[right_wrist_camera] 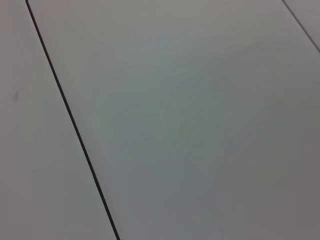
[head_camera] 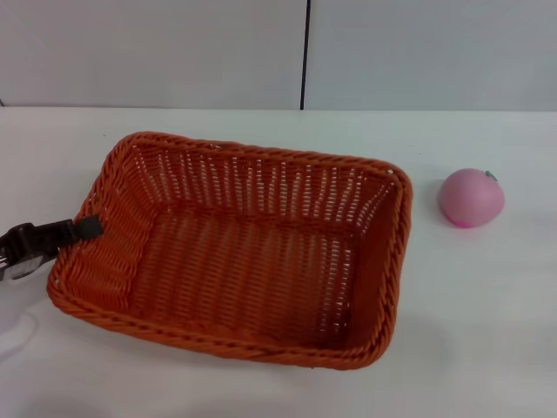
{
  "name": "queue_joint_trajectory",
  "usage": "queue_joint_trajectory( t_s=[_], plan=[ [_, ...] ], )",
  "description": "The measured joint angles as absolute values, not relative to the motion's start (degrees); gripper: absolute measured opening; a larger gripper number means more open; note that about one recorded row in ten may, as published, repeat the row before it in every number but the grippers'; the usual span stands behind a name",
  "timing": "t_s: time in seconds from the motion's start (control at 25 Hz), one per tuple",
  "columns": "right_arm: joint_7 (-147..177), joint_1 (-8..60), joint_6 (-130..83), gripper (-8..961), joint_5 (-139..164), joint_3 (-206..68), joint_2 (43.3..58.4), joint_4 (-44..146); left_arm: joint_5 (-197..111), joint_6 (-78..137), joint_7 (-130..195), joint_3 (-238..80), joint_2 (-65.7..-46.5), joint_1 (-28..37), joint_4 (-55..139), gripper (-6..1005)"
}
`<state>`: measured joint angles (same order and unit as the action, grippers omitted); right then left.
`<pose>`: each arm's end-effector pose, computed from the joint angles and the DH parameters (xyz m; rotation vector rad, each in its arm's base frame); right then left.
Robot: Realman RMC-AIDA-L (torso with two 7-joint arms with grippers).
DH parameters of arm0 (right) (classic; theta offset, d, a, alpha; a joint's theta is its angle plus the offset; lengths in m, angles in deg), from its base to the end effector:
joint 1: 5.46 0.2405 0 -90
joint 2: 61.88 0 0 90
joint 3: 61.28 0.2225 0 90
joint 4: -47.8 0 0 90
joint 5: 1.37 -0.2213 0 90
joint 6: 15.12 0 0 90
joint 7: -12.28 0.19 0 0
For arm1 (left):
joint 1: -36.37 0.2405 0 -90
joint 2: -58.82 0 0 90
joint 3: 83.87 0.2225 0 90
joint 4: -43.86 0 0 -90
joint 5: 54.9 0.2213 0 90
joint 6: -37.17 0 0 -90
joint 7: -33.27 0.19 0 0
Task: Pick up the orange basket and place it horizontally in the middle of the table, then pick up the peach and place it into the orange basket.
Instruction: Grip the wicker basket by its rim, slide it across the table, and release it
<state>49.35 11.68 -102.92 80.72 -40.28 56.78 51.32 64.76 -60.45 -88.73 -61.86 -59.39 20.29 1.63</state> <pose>0.3771 0.2850 0.1171 -1.0154 0.6546 1.0311 -0.3144 0.2730 0.0343 -2.0501 -1.8455 -0.9566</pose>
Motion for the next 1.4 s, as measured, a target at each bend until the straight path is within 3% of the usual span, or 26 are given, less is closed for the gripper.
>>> queue_joint_trajectory(
  t_s=[0.44, 0.64, 0.84, 0.88, 0.92, 1.0, 1.4],
  plan=[
    [49.6, 11.7, -102.9, 824, 80.7, -40.3, 56.77, 51.7, 64.7, -63.1, -89.6, -61.8, -58.66, 21.2, 1.5, 216],
    [49.7, 12.0, -102.9, 824, 80.7, -40.3, 56.74, 51.9, 64.9, -64.4, -90.1, -61.4, -58.05, 21.3, 1.6, 407],
    [49.7, 12.2, -102.9, 825, 80.4, -40.3, 56.68, 52.0, 65.0, -65.3, -90.3, -61.4, -57.72, 21.3, 1.7, 408],
    [49.7, 12.2, -102.9, 825, 80.4, -40.3, 56.68, 52.0, 65.1, -68.2, -90.8, -61.0, -55.95, 20.9, 2.4, 408],
    [49.7, 12.3, -102.9, 825, 80.4, -40.3, 56.62, 52.0, 65.1, -68.2, -90.8, -61.0, -55.95, 20.9, 2.4, 408],
    [49.7, 12.4, -102.9, 824, 80.4, -40.3, 56.6, 52.2, 66.7, -68.8, -91.0, -60.6, -54.16, 20.5, 3.1, 408],
    [49.7, 12.7, -102.4, 824, 80.5, -40.3, 56.56, 52.8, 72.8, -68.7, -90.0, -60.2, -52.68, 19.3, 3.5, 406]
  ],
)
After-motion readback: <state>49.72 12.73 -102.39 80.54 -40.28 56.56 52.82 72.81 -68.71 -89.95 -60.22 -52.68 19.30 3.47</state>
